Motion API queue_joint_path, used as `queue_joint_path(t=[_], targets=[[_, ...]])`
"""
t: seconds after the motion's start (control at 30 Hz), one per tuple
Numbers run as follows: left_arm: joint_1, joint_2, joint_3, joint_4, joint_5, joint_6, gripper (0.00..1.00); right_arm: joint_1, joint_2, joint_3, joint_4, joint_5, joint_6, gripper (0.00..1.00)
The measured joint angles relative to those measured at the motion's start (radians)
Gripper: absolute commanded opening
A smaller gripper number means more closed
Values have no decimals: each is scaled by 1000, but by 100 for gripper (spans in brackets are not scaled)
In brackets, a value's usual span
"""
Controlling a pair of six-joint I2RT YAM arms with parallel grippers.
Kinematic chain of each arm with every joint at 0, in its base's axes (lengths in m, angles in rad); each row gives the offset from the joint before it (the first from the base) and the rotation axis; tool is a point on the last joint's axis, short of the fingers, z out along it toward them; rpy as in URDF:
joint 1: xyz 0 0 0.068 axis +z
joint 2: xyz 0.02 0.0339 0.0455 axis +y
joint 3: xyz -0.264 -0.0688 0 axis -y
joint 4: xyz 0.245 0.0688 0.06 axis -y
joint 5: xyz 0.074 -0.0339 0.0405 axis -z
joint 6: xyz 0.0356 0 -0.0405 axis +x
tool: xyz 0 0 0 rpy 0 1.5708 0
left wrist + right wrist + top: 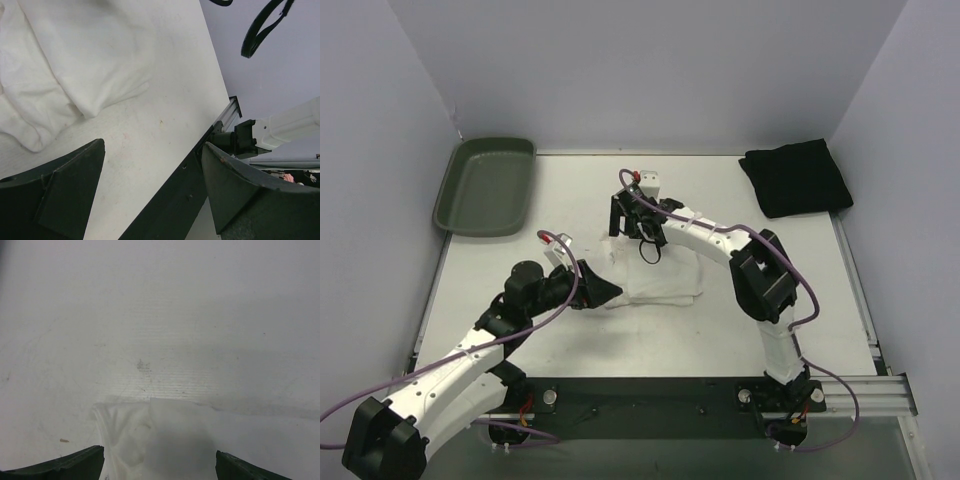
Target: Fold and stack the t-shirts
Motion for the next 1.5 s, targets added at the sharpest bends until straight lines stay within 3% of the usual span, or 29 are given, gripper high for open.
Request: queue_joint_path(t=[0.13, 0.27, 0.47, 0.6, 0.87, 1.1, 1.33, 1.5], targets=[[0, -15, 0, -5, 1, 3, 88, 0, -43, -71, 15, 2, -25, 96], [0, 12, 1, 2, 2, 8, 88, 9, -225, -233, 22, 36, -42, 97], [-1, 180, 62, 3, 2, 21, 88, 41, -615, -455, 26, 109, -43, 98], [-13, 323, 151, 48, 0, 22, 87, 24, -727, -542, 25, 109, -49, 97], [-135, 562, 252, 158, -44, -8, 87, -139, -627, -576, 52, -6, -117, 96], [-252, 678, 322, 250, -98, -58, 86, -251, -449, -488, 133, -197, -166, 95], [-298, 780, 349, 300, -157, -71, 85, -277, -265, -315, 183, -399, -166, 93], [-298, 836, 349, 299, -220, -69, 84, -277, -177, -280, 206, -492, -151, 93]])
